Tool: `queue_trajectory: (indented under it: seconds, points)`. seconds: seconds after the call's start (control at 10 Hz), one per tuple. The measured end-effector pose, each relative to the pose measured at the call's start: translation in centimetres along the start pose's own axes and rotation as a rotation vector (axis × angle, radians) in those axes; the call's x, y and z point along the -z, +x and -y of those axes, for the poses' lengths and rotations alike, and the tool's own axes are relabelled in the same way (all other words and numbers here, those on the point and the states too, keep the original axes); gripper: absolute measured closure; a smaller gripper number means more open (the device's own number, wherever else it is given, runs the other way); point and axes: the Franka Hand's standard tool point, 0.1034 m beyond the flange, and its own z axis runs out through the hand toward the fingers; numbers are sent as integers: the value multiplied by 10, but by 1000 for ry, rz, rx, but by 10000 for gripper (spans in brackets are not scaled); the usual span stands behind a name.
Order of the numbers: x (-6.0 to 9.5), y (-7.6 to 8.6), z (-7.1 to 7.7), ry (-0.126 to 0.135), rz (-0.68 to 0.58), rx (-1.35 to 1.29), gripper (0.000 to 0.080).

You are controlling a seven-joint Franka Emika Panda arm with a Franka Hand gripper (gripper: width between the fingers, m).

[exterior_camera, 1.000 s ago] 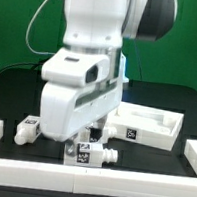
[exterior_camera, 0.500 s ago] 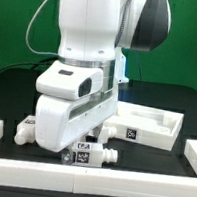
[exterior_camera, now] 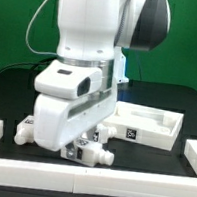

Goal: Assemble one leg

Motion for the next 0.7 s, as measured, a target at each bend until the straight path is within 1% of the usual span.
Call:
queue_trajectory:
  seconds: [0.1,0.2,0.3,0.4,0.5,0.6,0.7]
  points:
    - [19,-17,0,-5,8,15,534]
    - [40,-39,7,-6,16,8,534]
    - [57,-59,22,-15,18,-17,534]
    - [67,-78,42,-24,16,-42,534]
    - [63,-94,59,-20,8,-84,534]
    - [60,-96,63,-9,13,-88,534]
    - [60,-95,62,-11,12,-86,534]
